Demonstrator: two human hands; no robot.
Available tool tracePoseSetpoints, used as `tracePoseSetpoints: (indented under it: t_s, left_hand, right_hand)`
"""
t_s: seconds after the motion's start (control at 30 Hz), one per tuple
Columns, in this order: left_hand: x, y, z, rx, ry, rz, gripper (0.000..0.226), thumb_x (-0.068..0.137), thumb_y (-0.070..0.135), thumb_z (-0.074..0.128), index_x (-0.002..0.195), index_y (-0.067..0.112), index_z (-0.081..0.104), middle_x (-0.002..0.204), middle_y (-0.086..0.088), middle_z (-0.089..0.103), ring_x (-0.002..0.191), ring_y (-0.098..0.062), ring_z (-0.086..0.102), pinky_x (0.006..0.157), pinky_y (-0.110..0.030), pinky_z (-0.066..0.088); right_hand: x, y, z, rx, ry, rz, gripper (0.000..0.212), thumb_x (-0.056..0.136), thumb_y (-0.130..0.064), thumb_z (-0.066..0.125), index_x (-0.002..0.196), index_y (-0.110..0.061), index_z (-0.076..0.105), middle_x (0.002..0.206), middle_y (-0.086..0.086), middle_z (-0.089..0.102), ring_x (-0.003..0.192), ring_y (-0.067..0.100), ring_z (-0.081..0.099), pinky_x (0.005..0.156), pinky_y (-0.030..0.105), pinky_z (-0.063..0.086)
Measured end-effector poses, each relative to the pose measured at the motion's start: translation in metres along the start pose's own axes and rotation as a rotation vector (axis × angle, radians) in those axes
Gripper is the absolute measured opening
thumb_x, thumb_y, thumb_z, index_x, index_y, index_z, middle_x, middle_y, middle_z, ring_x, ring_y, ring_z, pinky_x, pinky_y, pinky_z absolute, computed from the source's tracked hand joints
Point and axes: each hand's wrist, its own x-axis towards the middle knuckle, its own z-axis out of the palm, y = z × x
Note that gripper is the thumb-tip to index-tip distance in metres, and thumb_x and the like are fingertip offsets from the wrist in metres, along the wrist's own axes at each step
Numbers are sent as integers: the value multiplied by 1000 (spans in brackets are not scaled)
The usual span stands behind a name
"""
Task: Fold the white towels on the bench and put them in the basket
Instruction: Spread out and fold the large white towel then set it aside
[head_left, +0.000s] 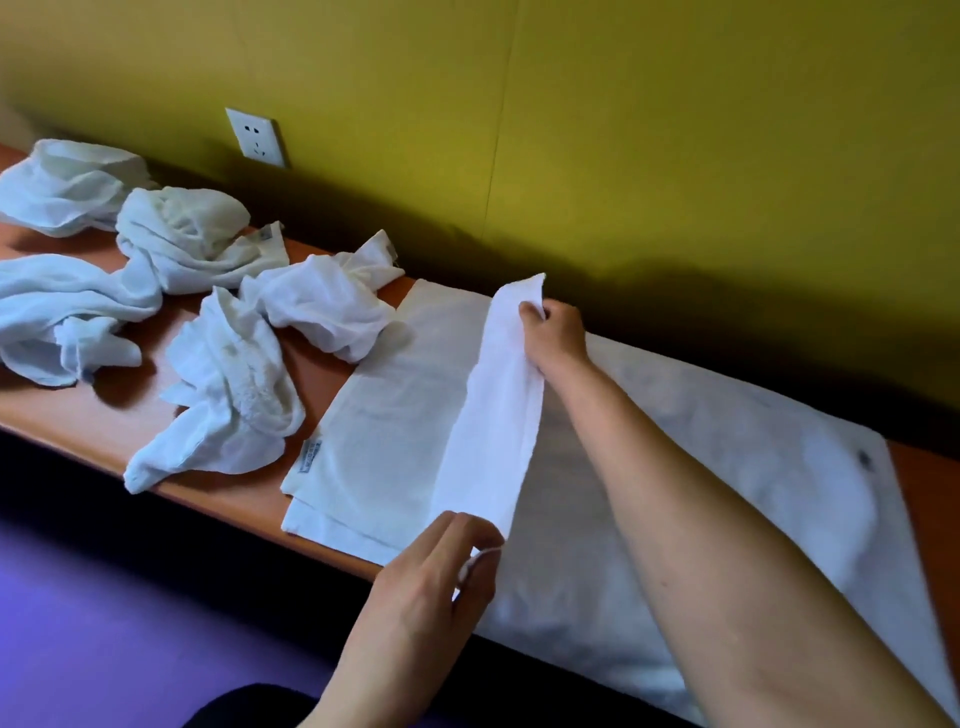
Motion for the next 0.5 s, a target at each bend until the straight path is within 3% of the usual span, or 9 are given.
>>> tracePoseSetpoints:
  t_s: [0.13, 0.3, 0.5]
  left_hand:
    - [-3, 45, 35, -37, -100, 114, 8, 96, 30, 54, 102, 36, 54, 96, 20, 55, 72, -2, 59, 66, -23, 48]
    - [-10, 101, 85, -62, -206, 231, 6, 98, 32, 53, 101, 33, 58, 94, 16, 56, 72, -5, 58, 64, -23, 46]
    - [-15, 158, 150, -116, -293, 319, 6, 98, 26, 55, 102, 30, 56, 94, 15, 55, 69, -7, 54, 62, -25, 48]
  right_hand:
    - [-9, 33, -75, 115, 119, 14, 24, 99, -24, 52, 80, -10, 60, 70, -3, 53, 63, 9, 46, 56, 27, 36]
    - [-27, 87, -169, 186, 208, 69, 22, 98, -19, 48, 78, -13, 57, 73, 0, 53, 70, 14, 48, 64, 29, 36]
    - [-38, 150, -273, 226, 240, 129, 23, 99, -27, 46, 101, -20, 68, 95, 1, 67, 85, 15, 62, 70, 26, 47]
